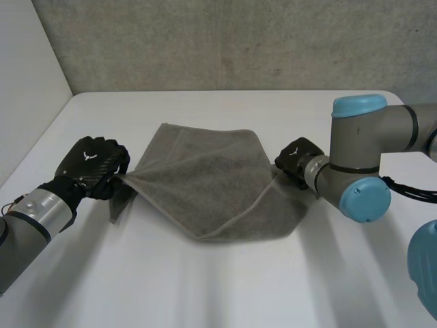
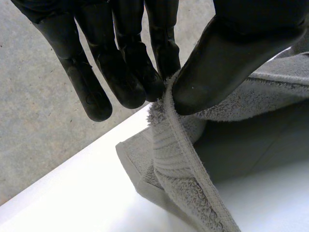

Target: Fold the towel.

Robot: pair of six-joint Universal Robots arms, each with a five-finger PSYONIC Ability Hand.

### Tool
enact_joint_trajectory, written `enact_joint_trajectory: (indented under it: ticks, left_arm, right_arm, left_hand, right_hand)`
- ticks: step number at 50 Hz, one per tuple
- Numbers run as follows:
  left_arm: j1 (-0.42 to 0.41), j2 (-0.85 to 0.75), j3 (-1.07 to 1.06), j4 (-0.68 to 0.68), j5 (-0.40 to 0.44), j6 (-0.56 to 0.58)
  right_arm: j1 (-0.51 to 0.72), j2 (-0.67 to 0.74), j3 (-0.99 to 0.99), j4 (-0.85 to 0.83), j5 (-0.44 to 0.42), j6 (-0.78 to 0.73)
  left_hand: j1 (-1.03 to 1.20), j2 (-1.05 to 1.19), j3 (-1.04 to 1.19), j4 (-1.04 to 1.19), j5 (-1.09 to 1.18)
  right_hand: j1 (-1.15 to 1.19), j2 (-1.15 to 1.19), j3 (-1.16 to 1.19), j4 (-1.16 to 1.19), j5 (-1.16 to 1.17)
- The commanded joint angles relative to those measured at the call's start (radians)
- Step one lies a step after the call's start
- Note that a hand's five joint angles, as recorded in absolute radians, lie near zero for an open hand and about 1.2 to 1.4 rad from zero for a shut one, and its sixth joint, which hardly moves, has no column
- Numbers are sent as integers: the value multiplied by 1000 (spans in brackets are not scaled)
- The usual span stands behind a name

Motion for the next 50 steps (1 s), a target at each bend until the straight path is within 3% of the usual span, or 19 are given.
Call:
enact_joint_trajectory:
  ticks: [1, 6, 13, 17, 22, 33, 39, 42, 50]
  left_arm:
    - [-1, 2, 4, 2, 0, 0]
    - [-1, 5, 2, 0, 0, 0]
    - [-1, 50, 35, -18, -11, 9]
    - [5, 114, 62, -40, -11, 5]
    - [66, 186, 125, -69, -11, -3]
    - [169, 233, 392, -215, -17, -192]
    - [194, 200, 475, -213, -14, -320]
    - [187, 114, 499, -212, -14, -345]
    - [63, -183, 716, -206, -32, -342]
  right_arm:
    - [-17, -124, 17, 39, -56, 147]
    - [-55, -240, 74, 38, -119, 256]
    - [-79, -386, 155, 93, -144, 272]
    - [-83, -478, 129, 188, -165, 255]
    - [-80, -552, 56, 109, -155, 293]
    - [-108, -661, -141, 30, -101, 551]
    - [-94, -634, -136, 22, -110, 545]
    - [-92, -549, -136, 27, -104, 517]
    - [-30, -300, -214, -32, -98, 391]
  left_hand:
    - [125, 56, 56, 37, 97]
    - [125, 56, 56, 37, 97]
    - [125, 56, 56, 37, 97]
    - [125, 56, 56, 37, 97]
    - [125, 56, 56, 37, 97]
    - [125, 56, 56, 37, 97]
    - [125, 56, 56, 37, 97]
    - [125, 56, 56, 37, 97]
    - [125, 56, 56, 37, 97]
  right_hand:
    - [79, 80, 83, 60, 74]
    - [79, 80, 83, 60, 74]
    - [79, 80, 83, 60, 74]
    - [79, 80, 83, 60, 74]
    - [79, 80, 83, 60, 74]
    - [79, 80, 83, 60, 74]
    - [79, 80, 83, 60, 74]
    - [79, 80, 83, 60, 74]
    - [79, 80, 83, 60, 74]
